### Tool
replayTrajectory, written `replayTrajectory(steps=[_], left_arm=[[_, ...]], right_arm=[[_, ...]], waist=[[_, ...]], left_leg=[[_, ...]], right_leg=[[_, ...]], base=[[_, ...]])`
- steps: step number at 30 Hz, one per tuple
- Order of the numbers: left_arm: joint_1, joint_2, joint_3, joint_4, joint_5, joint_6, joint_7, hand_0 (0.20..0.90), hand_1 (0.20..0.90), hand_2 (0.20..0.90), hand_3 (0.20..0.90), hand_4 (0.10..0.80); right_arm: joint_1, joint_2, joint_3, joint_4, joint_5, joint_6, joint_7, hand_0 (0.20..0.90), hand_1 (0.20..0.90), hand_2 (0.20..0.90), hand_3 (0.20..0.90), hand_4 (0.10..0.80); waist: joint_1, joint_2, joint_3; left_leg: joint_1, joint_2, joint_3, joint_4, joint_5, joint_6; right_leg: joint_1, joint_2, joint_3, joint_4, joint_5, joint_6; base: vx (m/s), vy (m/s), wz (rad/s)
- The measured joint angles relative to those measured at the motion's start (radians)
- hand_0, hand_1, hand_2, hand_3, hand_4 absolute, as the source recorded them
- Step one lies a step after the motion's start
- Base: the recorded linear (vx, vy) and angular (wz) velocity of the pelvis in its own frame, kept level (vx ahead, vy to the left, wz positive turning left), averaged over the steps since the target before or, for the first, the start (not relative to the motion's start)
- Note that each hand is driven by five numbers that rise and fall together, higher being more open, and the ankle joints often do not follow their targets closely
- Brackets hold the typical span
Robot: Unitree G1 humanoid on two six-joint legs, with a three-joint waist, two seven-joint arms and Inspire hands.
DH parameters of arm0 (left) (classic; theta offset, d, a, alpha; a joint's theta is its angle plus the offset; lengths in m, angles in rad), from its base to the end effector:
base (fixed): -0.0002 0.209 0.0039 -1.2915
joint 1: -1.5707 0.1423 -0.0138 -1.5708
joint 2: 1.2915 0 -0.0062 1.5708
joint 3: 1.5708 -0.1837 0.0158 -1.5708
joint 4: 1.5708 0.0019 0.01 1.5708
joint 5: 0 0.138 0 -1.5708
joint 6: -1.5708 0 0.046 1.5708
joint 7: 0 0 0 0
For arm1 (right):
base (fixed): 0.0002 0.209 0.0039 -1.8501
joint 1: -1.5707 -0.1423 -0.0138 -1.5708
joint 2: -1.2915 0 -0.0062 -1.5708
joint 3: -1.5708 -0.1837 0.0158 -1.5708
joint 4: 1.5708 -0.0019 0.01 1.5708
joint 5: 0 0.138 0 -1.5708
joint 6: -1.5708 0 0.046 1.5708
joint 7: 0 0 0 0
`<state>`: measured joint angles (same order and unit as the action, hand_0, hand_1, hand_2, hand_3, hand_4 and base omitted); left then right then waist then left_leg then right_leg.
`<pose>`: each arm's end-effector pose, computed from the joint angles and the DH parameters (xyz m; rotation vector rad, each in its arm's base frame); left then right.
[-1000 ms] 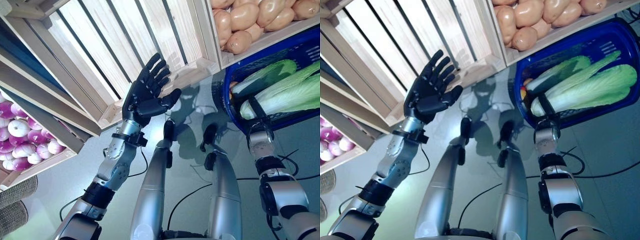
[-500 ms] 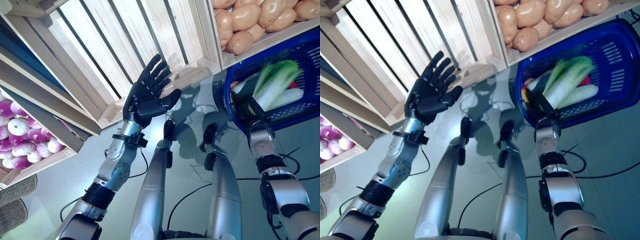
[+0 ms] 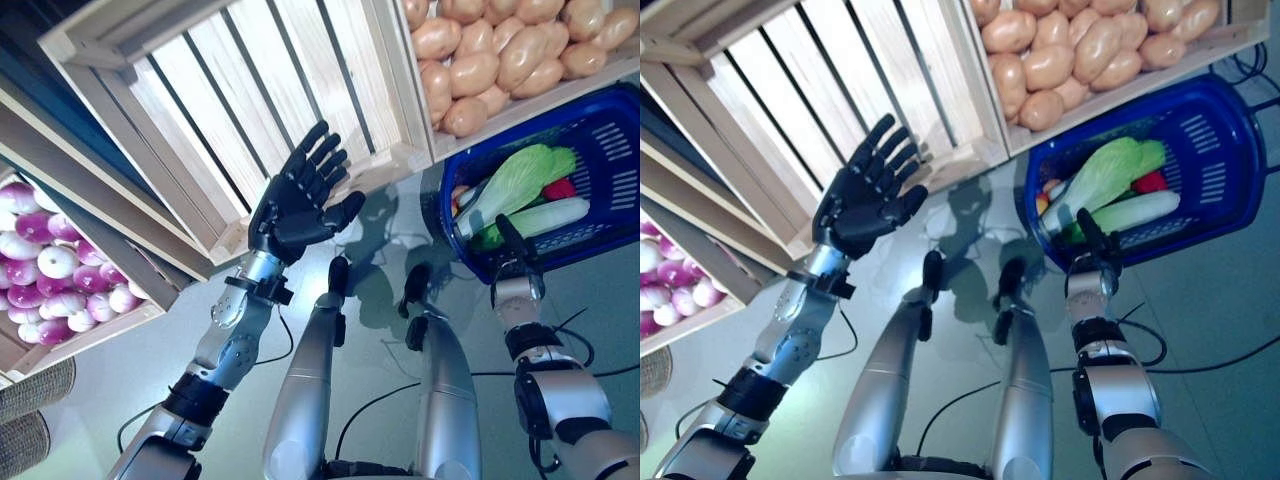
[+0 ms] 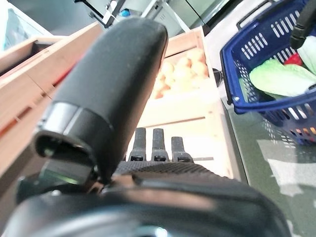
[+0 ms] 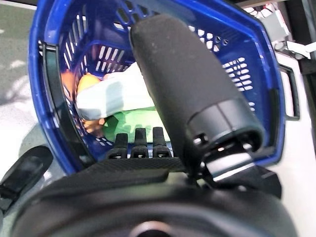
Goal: Put vegetables into the basket
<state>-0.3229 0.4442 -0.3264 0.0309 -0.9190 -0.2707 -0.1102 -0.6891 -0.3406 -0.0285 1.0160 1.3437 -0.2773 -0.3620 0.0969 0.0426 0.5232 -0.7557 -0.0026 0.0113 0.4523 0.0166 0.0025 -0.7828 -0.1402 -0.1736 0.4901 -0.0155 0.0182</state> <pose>0.2521 0.1615 0.1106 -0.4472 -0.3409 -0.4409 0.3103 -0.2362 0.0620 0.9971 0.1156 -0.7654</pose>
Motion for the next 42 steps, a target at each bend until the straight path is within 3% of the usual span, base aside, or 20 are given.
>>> replayTrajectory(steps=[4, 7, 15, 18, 20, 22, 26, 28, 32, 40, 42], left_arm=[[0.012, 0.002, 0.001, 0.003, 0.001, 0.005, -0.026, 0.900, 0.900, 0.900, 0.900, 0.800], [0.036, 0.004, 0.006, 0.010, 0.003, 0.038, -0.036, 0.900, 0.900, 0.900, 0.900, 0.800], [0.181, 0.013, 0.064, 0.009, 0.047, 0.117, -0.149, 0.900, 0.900, 0.900, 0.900, 0.800], [0.249, 0.015, 0.067, 0.010, 0.104, 0.164, -0.211, 0.900, 0.900, 0.900, 0.900, 0.800], [0.265, 0.015, 0.062, 0.034, 0.168, 0.178, -0.244, 0.900, 0.900, 0.900, 0.900, 0.800], [0.289, 0.018, 0.056, 0.070, 0.222, 0.200, -0.264, 0.900, 0.900, 0.900, 0.900, 0.800], [0.307, 0.019, 0.043, 0.172, 0.239, 0.259, -0.355, 0.900, 0.900, 0.900, 0.900, 0.800], [0.322, 0.028, -0.020, 0.242, 0.283, 0.276, -0.418, 0.900, 0.900, 0.900, 0.900, 0.800], [0.328, 0.046, -0.121, 0.336, 0.388, 0.282, -0.461, 0.900, 0.900, 0.900, 0.900, 0.800], [0.308, 0.052, -0.231, 0.482, 0.632, 0.306, -0.518, 0.900, 0.900, 0.900, 0.900, 0.800], [0.293, 0.029, -0.253, 0.561, 0.681, 0.312, -0.513, 0.900, 0.900, 0.900, 0.900, 0.800]], right_arm=[[0.056, 0.021, 0.001, -0.032, -0.002, -0.028, 0.008, 0.900, 0.900, 0.900, 0.900, 0.800], [0.156, 0.060, 0.005, -0.091, -0.024, -0.043, 0.009, 0.900, 0.900, 0.900, 0.900, 0.800], [0.455, 0.082, 0.062, -0.372, -0.310, -0.082, 0.046, 0.900, 0.900, 0.900, 0.900, 0.800], [0.547, 0.084, 0.085, -0.404, -0.391, -0.081, 0.088, 0.900, 0.900, 0.900, 0.900, 0.800], [0.586, 0.085, 0.091, -0.446, -0.455, -0.057, 0.109, 0.900, 0.900, 0.900, 0.900, 0.800], [0.626, 0.075, 0.125, -0.486, -0.562, -0.022, 0.143, 0.900, 0.900, 0.900, 0.900, 0.800], [0.679, 0.065, 0.170, -0.508, -0.704, 0.056, 0.206, 0.900, 0.900, 0.900, 0.900, 0.800], [0.708, 0.024, 0.232, -0.509, -0.826, 0.118, 0.299, 0.900, 0.900, 0.900, 0.900, 0.800], [0.734, -0.001, 0.301, -0.500, -0.867, 0.213, 0.397, 0.900, 0.900, 0.900, 0.900, 0.800], [0.755, -0.011, 0.353, -0.289, -1.034, 0.321, 0.472, 0.900, 0.900, 0.900, 0.900, 0.800], [0.754, -0.003, 0.362, -0.217, -1.064, 0.338, 0.487, 0.900, 0.900, 0.900, 0.900, 0.800]], waist=[[-0.001, 0.000, 0.000], [-0.006, 0.000, 0.000], [-0.042, -0.003, -0.011], [-0.058, -0.019, -0.099], [-0.071, -0.027, -0.121], [-0.089, -0.032, -0.191], [-0.108, -0.034, -0.276], [-0.118, -0.033, -0.324], [-0.131, -0.039, -0.349], [-0.137, -0.044, -0.403], [-0.138, -0.046, -0.423]], left_leg=[[0.108, 0.001, 0.012, -0.066, 0.009, 0.005], [0.273, 0.003, 0.025, -0.151, 0.017, 0.007], [0.565, 0.006, 0.056, -0.334, 0.019, 0.018], [0.612, 0.008, 0.062, -0.400, 0.023, 0.021], [0.684, 0.010, 0.081, -0.437, 0.024, 0.022], [0.719, 0.011, 0.087, -0.473, 0.024, 0.022], [0.783, 0.016, 0.104, -0.523, 0.024, 0.021], [0.805, 0.016, 0.112, -0.538, 0.024, 0.021], [0.825, 0.017, 0.115, -0.540, 0.022, 0.019], [0.853, 0.019, 0.141, -0.541, 0.022, 0.019], [0.861, 0.020, 0.151, -0.541, 0.021, 0.019]], right_leg=[[0.099, 0.004, 0.001, -0.057, 0.006, 0.008], [0.256, 0.011, 0.002, -0.141, 0.018, 0.021], [0.546, 0.029, 0.003, -0.335, 0.044, 0.049], [0.591, 0.038, 0.002, -0.403, 0.052, 0.055], [0.653, 0.043, 0.000, -0.436, 0.053, 0.057], [0.684, 0.048, 0.000, -0.472, 0.057, 0.062], [0.743, 0.058, 0.000, -0.519, 0.059, 0.065], [0.765, 0.060, 0.004, -0.545, 0.066, 0.069], [0.793, 0.063, 0.003, -0.566, 0.073, 0.068], [0.812, 0.061, 0.005, -0.576, 0.084, 0.075], [0.816, 0.061, 0.005, -0.576, 0.086, 0.076]], base=[[0.067, 0.123, -0.10], [0.112, 0.112, -0.12], [0.162, 0.115, -0.10], [0.202, 0.097, -0.06], [0.188, 0.116, -0.17], [0.132, 0.094, -0.18], [0.086, 0.082, -0.08], [0.032, 0.034, -0.09], [0.020, 0.012, -0.01], [0.009, 0.006, -0.11], [0.036, -0.001, -0.12]])
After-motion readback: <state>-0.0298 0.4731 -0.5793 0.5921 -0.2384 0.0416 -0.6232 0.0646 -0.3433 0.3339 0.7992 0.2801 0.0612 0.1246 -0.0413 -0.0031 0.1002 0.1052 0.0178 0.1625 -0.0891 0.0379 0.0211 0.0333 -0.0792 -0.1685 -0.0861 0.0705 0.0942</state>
